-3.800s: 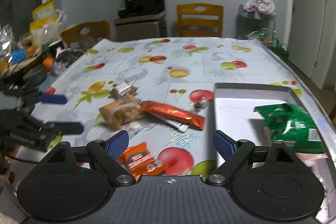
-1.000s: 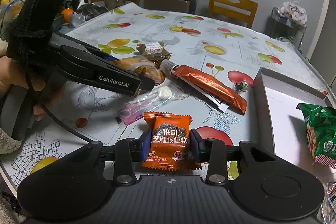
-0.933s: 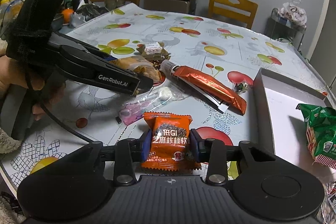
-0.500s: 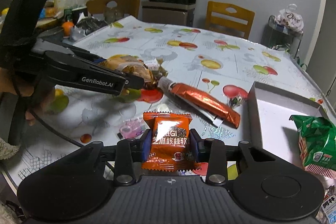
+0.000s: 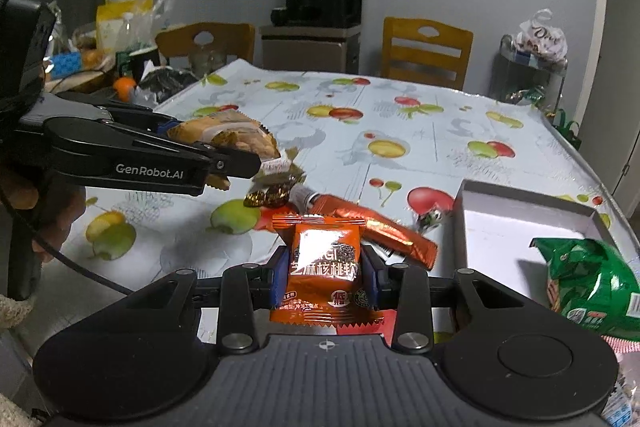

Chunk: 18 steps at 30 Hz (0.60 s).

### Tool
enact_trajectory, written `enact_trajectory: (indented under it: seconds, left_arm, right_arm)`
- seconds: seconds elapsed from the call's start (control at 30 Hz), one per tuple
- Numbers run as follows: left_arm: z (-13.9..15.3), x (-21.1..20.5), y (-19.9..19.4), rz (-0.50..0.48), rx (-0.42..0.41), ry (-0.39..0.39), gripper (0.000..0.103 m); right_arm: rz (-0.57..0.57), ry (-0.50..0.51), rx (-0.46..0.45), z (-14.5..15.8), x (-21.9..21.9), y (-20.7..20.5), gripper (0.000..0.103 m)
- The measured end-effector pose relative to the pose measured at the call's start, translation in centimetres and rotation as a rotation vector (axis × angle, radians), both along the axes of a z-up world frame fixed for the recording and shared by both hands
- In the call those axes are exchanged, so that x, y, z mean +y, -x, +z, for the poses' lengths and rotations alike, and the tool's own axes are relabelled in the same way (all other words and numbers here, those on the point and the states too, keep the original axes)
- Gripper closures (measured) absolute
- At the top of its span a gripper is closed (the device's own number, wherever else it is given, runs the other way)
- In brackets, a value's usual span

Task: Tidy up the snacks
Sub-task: 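Carry the pastry bag with the left gripper while the right carries the orange packet to the box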

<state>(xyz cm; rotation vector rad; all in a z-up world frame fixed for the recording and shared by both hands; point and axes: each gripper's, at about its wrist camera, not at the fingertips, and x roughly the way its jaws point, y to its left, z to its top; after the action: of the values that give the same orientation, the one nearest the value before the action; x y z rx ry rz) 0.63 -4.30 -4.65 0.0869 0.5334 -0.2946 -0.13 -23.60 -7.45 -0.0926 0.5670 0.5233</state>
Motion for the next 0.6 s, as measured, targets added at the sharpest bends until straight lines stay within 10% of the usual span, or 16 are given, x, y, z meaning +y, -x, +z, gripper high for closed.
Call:
enact_trajectory:
  seconds: [0.6]
  left_arm:
    - [3.4, -3.3, 0.8, -0.080, -0.064, -0.019, 0.060]
  right_arm:
    - [-0.064, -0.026, -0.069, 2.2, -3.3, 0.2, 0.065]
